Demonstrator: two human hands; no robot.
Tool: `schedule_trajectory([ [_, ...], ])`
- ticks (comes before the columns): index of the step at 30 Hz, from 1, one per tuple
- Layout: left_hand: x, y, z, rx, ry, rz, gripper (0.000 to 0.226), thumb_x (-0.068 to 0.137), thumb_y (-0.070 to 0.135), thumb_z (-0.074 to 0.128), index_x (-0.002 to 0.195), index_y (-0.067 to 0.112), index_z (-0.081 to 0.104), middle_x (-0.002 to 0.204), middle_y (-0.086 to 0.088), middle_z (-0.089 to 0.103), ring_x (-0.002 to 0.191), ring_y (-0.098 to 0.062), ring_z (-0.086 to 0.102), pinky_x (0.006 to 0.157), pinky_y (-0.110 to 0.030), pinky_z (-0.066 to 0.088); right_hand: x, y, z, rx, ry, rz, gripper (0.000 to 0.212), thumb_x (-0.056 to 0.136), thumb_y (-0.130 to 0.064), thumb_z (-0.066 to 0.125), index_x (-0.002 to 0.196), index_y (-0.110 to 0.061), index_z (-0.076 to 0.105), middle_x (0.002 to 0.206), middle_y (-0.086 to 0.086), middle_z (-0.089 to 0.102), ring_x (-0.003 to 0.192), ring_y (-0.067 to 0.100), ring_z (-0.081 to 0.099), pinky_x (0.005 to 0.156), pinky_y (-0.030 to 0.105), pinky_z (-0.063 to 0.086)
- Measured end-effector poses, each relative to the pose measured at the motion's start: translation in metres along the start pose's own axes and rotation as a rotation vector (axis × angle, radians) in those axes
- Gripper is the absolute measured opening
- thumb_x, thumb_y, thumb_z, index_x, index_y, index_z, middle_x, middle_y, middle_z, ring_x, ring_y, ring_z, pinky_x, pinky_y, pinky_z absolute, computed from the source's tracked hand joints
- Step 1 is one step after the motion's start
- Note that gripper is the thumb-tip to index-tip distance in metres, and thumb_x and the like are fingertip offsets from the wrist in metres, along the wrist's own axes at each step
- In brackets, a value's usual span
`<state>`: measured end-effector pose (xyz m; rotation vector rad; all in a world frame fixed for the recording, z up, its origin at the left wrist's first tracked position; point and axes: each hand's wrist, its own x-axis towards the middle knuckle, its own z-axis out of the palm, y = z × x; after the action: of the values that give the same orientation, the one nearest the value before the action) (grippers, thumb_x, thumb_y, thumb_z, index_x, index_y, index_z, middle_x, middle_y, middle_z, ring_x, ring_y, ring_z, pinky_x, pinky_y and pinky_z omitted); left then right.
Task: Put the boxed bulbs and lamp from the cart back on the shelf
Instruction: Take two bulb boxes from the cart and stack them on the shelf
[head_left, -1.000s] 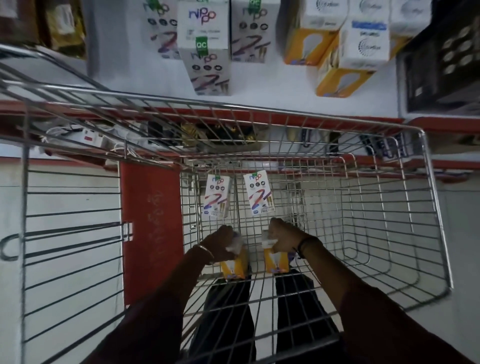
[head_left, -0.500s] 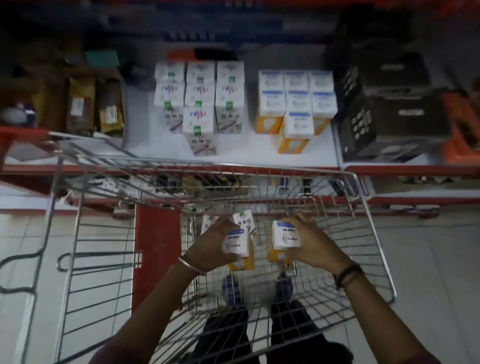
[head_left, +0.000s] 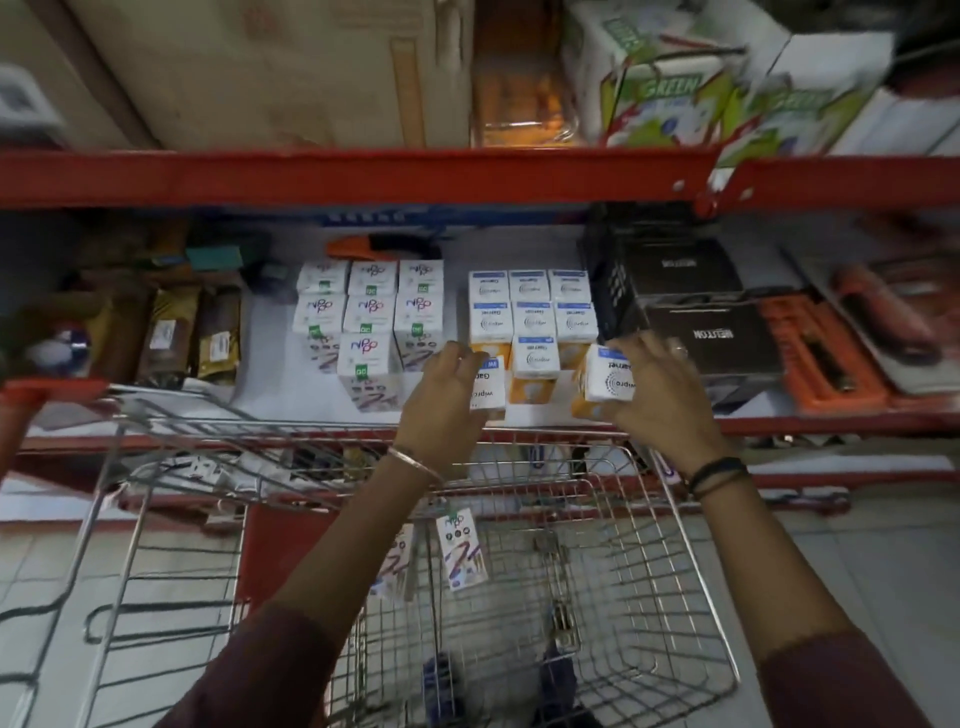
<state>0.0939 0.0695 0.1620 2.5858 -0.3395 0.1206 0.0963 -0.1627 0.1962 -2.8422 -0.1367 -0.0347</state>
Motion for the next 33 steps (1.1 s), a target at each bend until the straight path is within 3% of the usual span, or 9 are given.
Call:
schedule_trajectory([
  [4,0.027,-0.005,0.024,0.082,-0.011,-0.088,0.064,0.072,0.004,0.071,0.128,0.007,0.042,0.127,-0.014,0.044,0.117,-0.033,0.04,0.091,-0.044,0.049,0.031,0.016,0.023,-0.093,-0.041,-0.003,0.08,0.063,-0.044,0.081,0.128,-0.014,0.047,0.126,0.009,0.051,0.114,0.03,0.045,0.094,0.039,0.04],
  [8,0.041,-0.013,0.044,0.118,-0.036,-0.127,0.063,0.07,-0.002,0.069,0.127,0.004,0.043,0.129,-0.018,0.043,0.116,-0.038,0.04,0.094,-0.048,0.045,0.049,0.021,0.044,-0.037,-0.152,0.009,0.079,0.069,-0.025,0.081,0.135,-0.011,0.04,0.138,0.008,0.044,0.122,0.032,0.045,0.1,0.04,0.043],
  [12,0.048,-0.02,0.056,0.171,-0.055,-0.153,0.063,0.07,-0.001,0.07,0.126,0.005,0.043,0.13,-0.02,0.043,0.117,-0.041,0.04,0.092,-0.054,0.045,0.057,0.026,0.058,0.02,-0.22,-0.006,0.076,0.072,-0.008,0.076,0.136,-0.018,0.038,0.137,0.007,0.045,0.123,0.031,0.046,0.094,0.041,0.047],
  [18,0.048,-0.024,0.062,0.092,-0.059,-0.129,0.062,0.071,0.002,0.068,0.127,0.006,0.043,0.134,-0.019,0.047,0.123,-0.038,0.042,0.098,-0.054,0.043,0.056,0.03,0.069,0.059,-0.166,0.005,0.071,0.071,-0.008,0.076,0.13,-0.019,0.039,0.13,0.011,0.054,0.102,0.028,0.062,0.076,0.037,0.056],
  [23,0.019,-0.027,0.048,0.011,0.079,-0.083,0.05,0.081,0.016,0.065,0.125,0.006,0.045,0.131,-0.018,0.051,0.124,-0.034,0.045,0.1,-0.047,0.042,0.033,0.019,0.054,0.074,-0.052,-0.035,0.071,0.074,-0.016,0.076,0.135,-0.012,0.038,0.14,0.014,0.047,0.125,0.032,0.047,0.103,0.045,0.044],
  [27,-0.039,-0.046,0.043,0.002,0.225,0.025,0.025,0.086,0.019,0.056,0.107,0.007,0.055,0.109,-0.016,0.063,0.102,-0.028,0.058,0.086,-0.039,0.05,-0.015,-0.01,0.054,0.249,0.065,-0.059,0.046,0.082,-0.016,0.068,0.124,-0.012,0.05,0.131,0.012,0.054,0.119,0.027,0.05,0.098,0.037,0.042],
  [29,-0.073,-0.07,0.054,0.017,0.176,0.026,0.023,0.086,0.018,0.052,0.105,0.007,0.055,0.103,-0.016,0.065,0.094,-0.028,0.059,0.078,-0.039,0.052,-0.039,-0.027,0.075,0.306,0.013,-0.097,0.043,0.083,-0.018,0.066,0.123,-0.013,0.052,0.128,0.011,0.056,0.118,0.026,0.051,0.096,0.035,0.044],
  [33,-0.124,-0.127,0.091,0.066,-0.058,-0.035,0.026,0.08,0.017,0.053,0.104,0.008,0.054,0.102,-0.016,0.065,0.096,-0.028,0.054,0.076,-0.039,0.051,-0.066,-0.05,0.15,0.3,-0.31,-0.108,0.044,0.088,-0.025,0.061,0.13,-0.018,0.048,0.136,0.005,0.051,0.119,0.024,0.051,0.098,0.032,0.043],
])
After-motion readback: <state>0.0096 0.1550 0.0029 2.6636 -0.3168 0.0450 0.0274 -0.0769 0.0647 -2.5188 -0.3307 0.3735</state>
